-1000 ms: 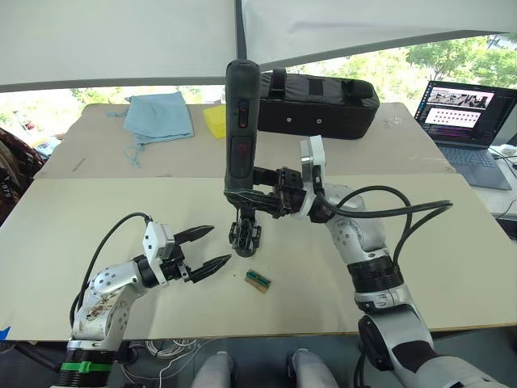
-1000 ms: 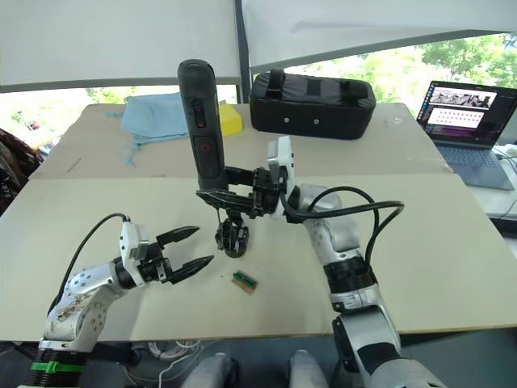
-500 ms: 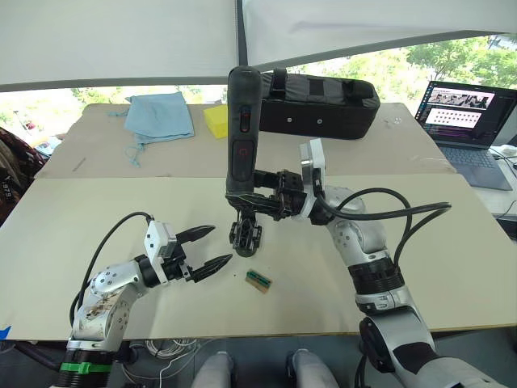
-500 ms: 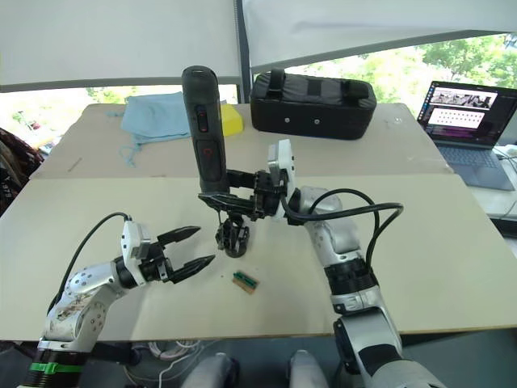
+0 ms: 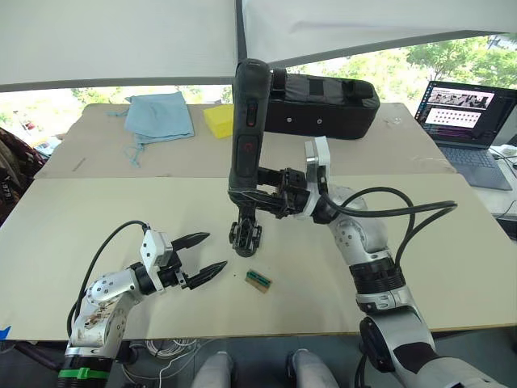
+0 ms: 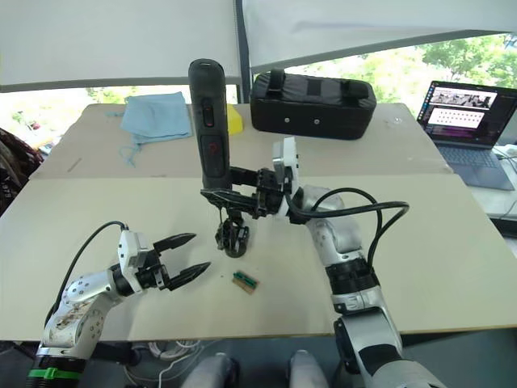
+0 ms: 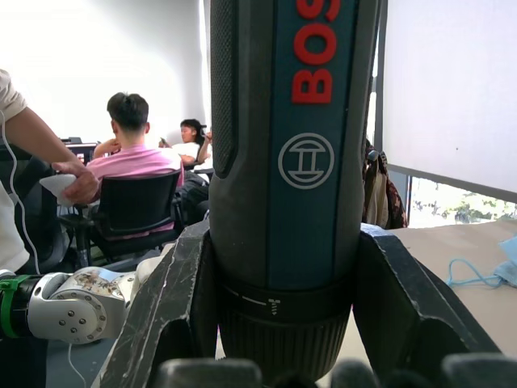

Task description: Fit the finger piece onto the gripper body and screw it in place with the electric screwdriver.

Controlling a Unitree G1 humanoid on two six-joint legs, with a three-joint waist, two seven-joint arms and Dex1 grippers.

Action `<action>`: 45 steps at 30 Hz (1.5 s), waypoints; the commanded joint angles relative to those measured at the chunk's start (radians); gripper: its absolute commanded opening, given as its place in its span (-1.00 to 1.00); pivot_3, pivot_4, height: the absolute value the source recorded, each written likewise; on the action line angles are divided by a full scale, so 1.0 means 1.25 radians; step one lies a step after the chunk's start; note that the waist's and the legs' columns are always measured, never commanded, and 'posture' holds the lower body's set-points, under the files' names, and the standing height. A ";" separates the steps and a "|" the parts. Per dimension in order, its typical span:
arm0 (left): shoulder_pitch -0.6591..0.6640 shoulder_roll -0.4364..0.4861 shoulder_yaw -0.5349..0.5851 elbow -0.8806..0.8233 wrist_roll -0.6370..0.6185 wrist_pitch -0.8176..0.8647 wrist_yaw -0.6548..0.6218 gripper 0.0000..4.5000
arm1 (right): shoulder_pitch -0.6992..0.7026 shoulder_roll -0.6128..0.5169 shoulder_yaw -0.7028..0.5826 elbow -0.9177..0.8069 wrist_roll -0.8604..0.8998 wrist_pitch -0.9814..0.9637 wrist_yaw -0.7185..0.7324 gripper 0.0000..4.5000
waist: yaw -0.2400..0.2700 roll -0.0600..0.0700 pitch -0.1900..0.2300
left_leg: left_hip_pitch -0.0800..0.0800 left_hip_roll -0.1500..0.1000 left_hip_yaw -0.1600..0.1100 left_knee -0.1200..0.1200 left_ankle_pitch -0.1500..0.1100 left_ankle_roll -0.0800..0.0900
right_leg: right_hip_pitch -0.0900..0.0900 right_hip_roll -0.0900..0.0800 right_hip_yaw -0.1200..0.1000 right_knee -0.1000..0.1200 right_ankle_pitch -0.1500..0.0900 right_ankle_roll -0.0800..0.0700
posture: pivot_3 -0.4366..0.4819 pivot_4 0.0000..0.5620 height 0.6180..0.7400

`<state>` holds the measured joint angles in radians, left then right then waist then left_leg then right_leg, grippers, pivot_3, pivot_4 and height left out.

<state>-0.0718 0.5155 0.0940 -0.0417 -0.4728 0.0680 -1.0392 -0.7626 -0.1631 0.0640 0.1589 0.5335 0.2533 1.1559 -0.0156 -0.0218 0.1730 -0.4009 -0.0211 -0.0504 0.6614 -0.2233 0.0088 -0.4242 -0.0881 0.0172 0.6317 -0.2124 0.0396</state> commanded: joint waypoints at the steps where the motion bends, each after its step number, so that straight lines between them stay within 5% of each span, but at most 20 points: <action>1: -0.008 0.002 0.009 -0.013 -0.009 -0.010 -0.004 1.00 | -0.021 0.002 -0.022 -0.031 0.032 -0.010 0.007 -0.15 | 0.000 0.000 0.000 | 0.000 0.000 0.000 0.000 0.000 0.000 | 0.000 0.000 0.000 0.000 0.000 0.000 | -0.05 -0.47 1.00; 45: -0.014 -0.006 -0.008 -0.018 -0.005 0.005 0.004 1.00 | -0.003 0.002 0.002 -0.020 -0.007 -0.024 0.001 -0.15 | 0.000 0.000 0.000 | 0.000 0.000 0.000 0.000 0.000 0.000 | 0.000 0.000 0.000 0.000 0.000 0.000 | -0.05 -0.47 1.00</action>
<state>-0.0790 0.5091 0.0844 -0.0417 -0.4743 0.0706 -1.0369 -0.7617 -0.1699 0.0781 0.1607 0.5117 0.2584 1.1589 -0.0159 -0.0218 0.1730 -0.4009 -0.0212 -0.0503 0.6613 -0.2233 0.0088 -0.4242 -0.0882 0.0172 0.6317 -0.2124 0.0396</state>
